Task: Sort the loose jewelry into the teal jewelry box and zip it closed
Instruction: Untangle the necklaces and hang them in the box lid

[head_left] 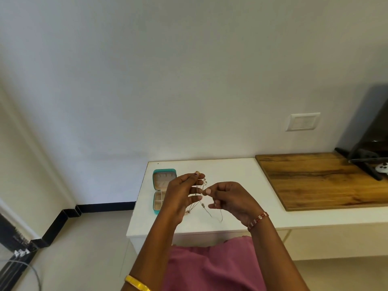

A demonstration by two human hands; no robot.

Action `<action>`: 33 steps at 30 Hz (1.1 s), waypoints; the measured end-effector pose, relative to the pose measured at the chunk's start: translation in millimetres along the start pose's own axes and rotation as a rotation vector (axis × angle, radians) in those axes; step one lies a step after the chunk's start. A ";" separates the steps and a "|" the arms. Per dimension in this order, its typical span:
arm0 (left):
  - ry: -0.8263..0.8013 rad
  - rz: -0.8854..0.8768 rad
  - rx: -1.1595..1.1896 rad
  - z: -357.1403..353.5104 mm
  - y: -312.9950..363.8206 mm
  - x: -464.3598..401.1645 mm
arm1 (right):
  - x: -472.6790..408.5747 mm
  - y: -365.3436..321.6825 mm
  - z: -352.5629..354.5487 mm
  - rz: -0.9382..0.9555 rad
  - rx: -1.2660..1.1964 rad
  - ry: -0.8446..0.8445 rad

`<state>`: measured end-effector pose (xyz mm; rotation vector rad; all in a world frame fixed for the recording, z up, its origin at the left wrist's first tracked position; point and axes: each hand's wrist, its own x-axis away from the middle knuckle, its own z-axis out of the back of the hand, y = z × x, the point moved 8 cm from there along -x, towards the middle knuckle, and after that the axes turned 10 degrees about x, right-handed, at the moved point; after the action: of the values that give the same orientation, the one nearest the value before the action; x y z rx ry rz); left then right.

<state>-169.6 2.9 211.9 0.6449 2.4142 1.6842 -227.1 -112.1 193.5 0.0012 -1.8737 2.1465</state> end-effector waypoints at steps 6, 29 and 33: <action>0.114 0.060 0.184 27.5 0.4 -6.2 | 0.0 16.6 15.6 -0.046 -0.155 0.037; 0.050 0.215 0.700 27.8 -31.2 -10.5 | -8.6 14.9 31.0 0.214 -0.812 0.104; -0.026 0.148 0.773 30.8 -22.7 -12.2 | -5.0 17.7 35.5 0.175 -0.664 0.136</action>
<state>-154.3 17.9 178.0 0.9303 3.0278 0.7017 -232.8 -149.6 180.8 -0.4462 -2.4706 1.4675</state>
